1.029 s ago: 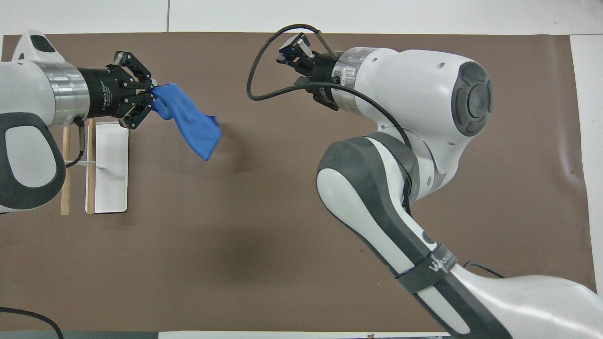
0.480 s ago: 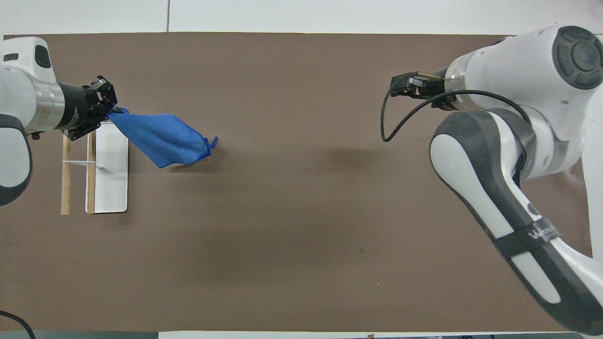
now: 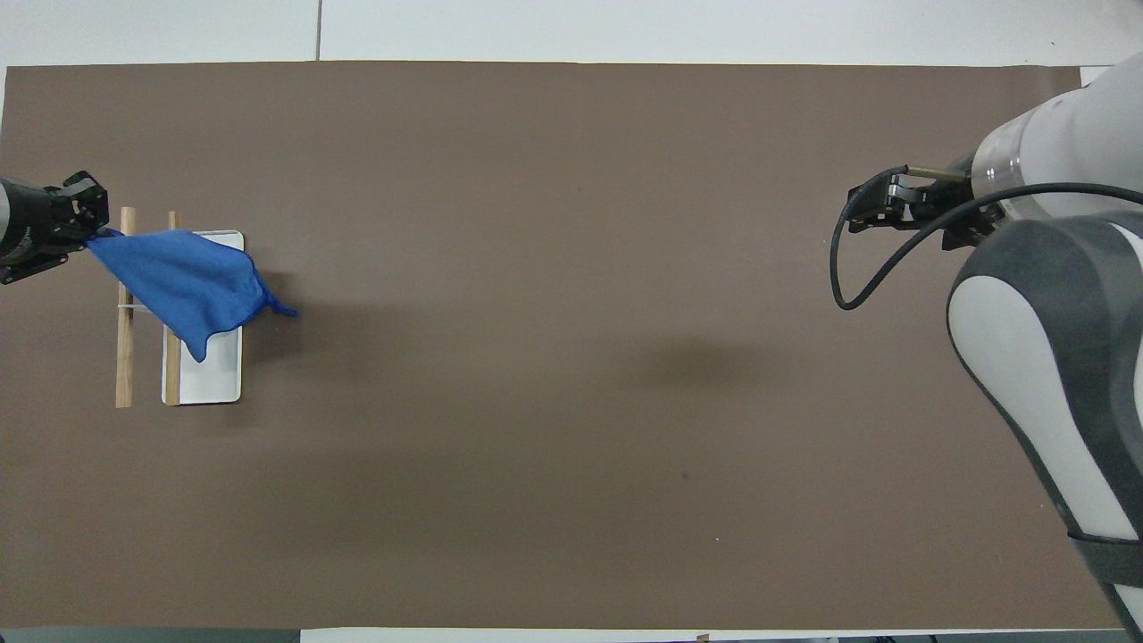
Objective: Right arm passes towel to left arm to hang
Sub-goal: 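Drape the towel over the wooden rack bar with the left gripper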
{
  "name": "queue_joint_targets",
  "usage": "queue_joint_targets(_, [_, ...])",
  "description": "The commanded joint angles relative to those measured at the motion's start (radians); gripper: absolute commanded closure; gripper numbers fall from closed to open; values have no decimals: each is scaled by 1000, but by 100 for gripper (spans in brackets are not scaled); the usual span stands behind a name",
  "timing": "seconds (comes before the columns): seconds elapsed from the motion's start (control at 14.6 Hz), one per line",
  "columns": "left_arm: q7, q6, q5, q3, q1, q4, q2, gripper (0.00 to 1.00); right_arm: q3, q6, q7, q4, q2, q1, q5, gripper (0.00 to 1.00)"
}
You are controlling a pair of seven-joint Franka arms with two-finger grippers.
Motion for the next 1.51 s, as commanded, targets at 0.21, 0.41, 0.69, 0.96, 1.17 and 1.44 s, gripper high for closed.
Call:
queue_joint_targets(0.21, [18, 96, 16, -9, 136, -65, -19, 100, -21, -179, -95, 79, -41, -50, -34, 0])
queue_joint_targets(0.41, [15, 137, 13, -9, 182, -86, -4, 100, -67, -282, -210, 122, -50, -74, -34, 0])
queue_joint_targets(0.69, [16, 225, 12, -9, 235, -119, 10, 100, -256, -280, -225, 113, -53, 53, -22, 0])
queue_joint_targets(0.96, [4, 234, 10, -11, 259, -141, 10, 100, -241, -294, -224, 108, -59, 51, -24, 0])
queue_joint_targets(1.17, [-14, 230, 7, -11, 248, -163, 2, 90, -238, -322, -222, 119, -59, 62, -21, 0])
queue_joint_targets(1.44, [-76, 219, 7, -17, 187, -137, 7, 0, -233, -312, -228, 117, -59, 73, 1, 0])
